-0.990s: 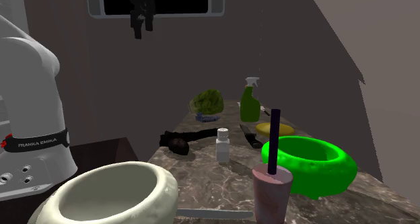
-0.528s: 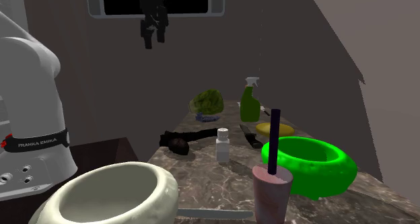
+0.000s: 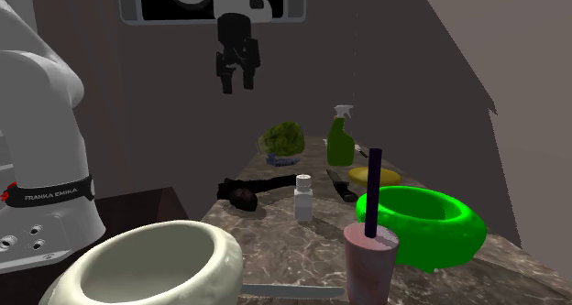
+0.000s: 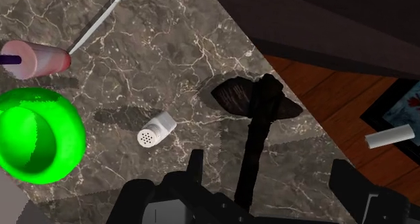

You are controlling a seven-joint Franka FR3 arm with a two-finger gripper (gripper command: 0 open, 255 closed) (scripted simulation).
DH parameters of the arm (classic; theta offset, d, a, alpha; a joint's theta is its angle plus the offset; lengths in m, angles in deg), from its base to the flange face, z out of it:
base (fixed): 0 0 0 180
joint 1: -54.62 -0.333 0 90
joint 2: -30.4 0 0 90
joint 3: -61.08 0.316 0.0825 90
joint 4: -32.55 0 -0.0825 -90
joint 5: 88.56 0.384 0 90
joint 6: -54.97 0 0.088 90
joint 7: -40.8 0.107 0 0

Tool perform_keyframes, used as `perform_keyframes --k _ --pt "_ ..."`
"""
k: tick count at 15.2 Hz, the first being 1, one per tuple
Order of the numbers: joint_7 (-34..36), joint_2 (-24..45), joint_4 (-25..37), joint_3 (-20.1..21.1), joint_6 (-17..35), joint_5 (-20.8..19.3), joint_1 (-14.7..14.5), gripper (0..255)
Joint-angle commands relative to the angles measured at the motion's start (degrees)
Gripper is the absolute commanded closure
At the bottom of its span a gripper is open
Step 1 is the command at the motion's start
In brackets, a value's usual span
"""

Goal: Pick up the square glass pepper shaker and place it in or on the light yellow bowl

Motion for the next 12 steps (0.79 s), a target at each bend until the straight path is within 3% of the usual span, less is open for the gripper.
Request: perform_keyframes --k 1,7,12 --pt "-1.7 3.03 -0.05 -1.92 3.36 -0.36 0.51 0" --pt "-7.41 14.34 1.98 -7.53 12.95 0.5 1.34 0" --pt "-13.6 25.21 5.79 -11.49 19.8 4.27 1.73 0"
